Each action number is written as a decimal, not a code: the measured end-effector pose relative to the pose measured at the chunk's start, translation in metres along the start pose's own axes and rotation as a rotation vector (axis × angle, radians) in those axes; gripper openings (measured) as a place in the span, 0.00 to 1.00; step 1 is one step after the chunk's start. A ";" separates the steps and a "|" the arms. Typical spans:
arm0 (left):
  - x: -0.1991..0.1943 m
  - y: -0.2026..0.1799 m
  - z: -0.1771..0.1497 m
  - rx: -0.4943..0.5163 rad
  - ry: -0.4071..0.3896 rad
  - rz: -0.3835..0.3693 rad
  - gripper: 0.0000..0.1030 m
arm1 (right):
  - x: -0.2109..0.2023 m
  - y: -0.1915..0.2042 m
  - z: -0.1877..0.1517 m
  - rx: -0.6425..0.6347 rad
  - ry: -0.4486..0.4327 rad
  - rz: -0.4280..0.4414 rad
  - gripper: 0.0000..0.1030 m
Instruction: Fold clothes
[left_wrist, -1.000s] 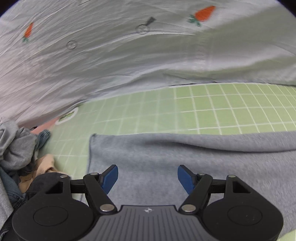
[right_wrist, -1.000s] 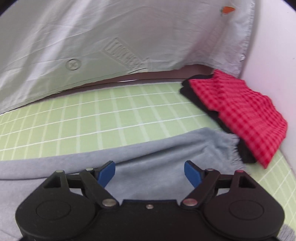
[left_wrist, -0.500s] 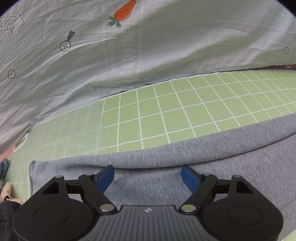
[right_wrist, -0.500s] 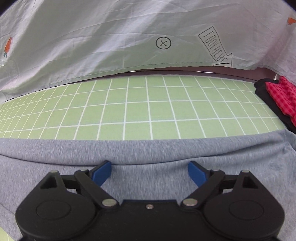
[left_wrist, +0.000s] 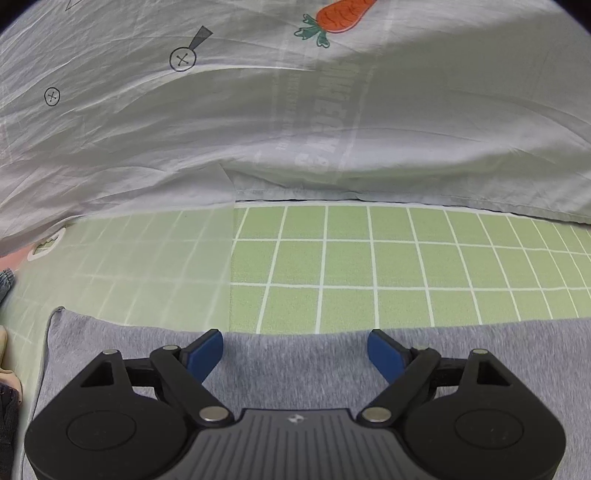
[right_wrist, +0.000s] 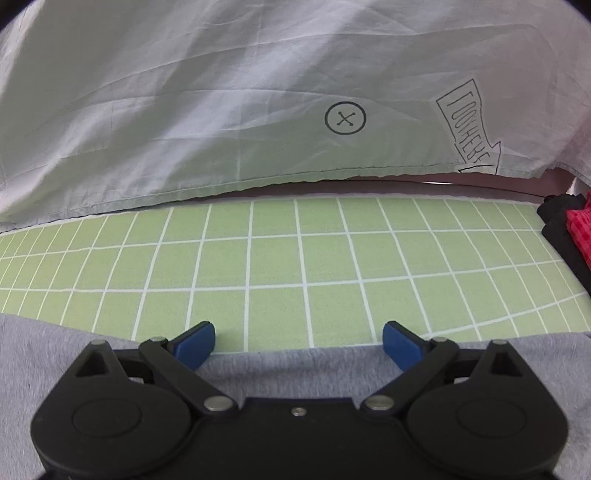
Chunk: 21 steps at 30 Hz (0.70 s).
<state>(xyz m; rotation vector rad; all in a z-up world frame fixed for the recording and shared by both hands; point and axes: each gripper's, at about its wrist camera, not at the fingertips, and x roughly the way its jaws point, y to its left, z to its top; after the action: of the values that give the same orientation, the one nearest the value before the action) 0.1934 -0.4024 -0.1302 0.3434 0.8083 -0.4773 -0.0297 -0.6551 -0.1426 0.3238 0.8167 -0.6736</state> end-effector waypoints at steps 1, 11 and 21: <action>-0.002 0.001 0.000 -0.013 0.001 -0.004 0.83 | -0.003 0.002 0.000 0.004 -0.003 -0.003 0.96; -0.048 0.003 -0.050 0.072 0.058 -0.034 0.83 | -0.048 0.017 -0.051 0.065 0.084 -0.030 0.96; -0.096 0.034 -0.123 0.054 0.129 -0.023 0.83 | -0.113 0.040 -0.120 0.069 0.178 -0.010 0.96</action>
<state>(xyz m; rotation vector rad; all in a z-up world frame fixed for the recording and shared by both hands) 0.0801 -0.2906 -0.1335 0.4188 0.9260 -0.5029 -0.1263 -0.5156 -0.1345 0.4469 0.9662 -0.6898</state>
